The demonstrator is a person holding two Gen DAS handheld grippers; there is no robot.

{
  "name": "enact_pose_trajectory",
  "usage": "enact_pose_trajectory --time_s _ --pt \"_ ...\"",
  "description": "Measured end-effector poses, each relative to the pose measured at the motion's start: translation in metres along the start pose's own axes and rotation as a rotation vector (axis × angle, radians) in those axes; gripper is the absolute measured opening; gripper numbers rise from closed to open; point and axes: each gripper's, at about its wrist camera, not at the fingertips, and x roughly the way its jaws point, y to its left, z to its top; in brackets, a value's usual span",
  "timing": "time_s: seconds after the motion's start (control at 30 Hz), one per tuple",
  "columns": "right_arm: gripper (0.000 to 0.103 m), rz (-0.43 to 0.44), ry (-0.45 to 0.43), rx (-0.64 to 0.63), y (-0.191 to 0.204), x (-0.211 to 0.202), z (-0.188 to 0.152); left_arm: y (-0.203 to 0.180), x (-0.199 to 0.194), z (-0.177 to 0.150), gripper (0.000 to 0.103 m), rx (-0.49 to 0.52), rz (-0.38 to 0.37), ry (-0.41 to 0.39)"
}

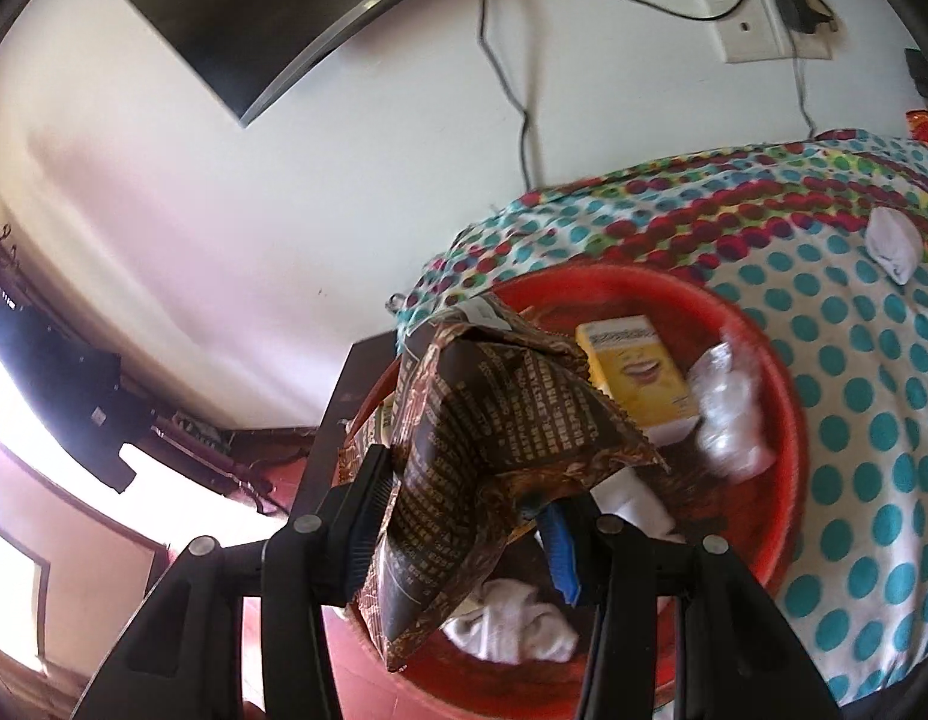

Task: Organize objects
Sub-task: 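Carry the snack bag into the red tray and open the left gripper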

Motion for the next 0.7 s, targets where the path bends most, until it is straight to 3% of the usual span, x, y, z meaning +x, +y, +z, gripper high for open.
enact_pose_trajectory --time_s 0.33,0.7 --pt "0.103 0.001 0.0 0.001 -0.001 -0.001 0.0 0.025 0.024 -0.021 0.047 -0.051 0.034 0.067" --pt "0.103 0.041 -0.013 0.019 -0.008 -0.005 -0.002 0.054 0.064 -0.049 0.047 -0.163 -0.007 0.122"
